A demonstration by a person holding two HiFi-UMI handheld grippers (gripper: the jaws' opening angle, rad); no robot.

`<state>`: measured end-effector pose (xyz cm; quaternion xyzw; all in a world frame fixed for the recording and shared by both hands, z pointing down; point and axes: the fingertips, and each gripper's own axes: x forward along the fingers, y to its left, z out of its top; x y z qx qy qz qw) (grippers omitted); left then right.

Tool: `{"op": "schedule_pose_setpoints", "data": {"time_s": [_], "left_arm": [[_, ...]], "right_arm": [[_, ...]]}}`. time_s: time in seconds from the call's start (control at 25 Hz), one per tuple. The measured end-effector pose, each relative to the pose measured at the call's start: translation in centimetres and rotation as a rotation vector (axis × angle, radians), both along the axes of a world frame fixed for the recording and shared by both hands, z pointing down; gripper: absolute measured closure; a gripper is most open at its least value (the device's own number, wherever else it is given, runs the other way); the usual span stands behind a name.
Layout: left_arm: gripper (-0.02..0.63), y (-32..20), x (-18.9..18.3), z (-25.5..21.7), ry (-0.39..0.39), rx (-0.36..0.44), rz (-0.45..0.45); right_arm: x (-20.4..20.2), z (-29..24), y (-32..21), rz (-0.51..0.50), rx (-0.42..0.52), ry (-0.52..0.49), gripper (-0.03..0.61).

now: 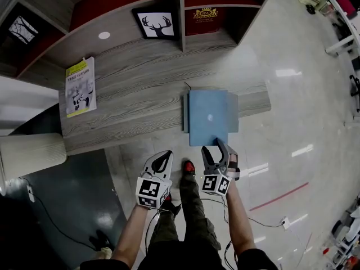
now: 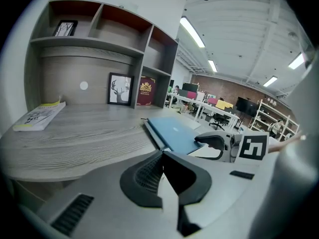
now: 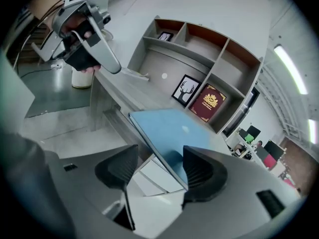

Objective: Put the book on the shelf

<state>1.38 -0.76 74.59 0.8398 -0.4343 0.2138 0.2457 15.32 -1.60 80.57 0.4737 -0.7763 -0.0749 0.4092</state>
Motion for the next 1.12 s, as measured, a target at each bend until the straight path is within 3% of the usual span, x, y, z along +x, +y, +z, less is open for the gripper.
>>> {"op": "schedule_pose_setpoints", "data": {"time_s": [0.76,1.12], "left_arm": [[0.606,0.0,-0.3,1.1,-0.02,-0.033,-0.018],[0.607,-0.4,-0.2,0.2,-0.02,-0.028,-0.026]], "right_arm": [[0.6,-0.1,-1.9,0.059,0.056,0.048,0.298],[0.7,-1.1,-1.9,0.035,0.012,-0.021,0.33]]}}
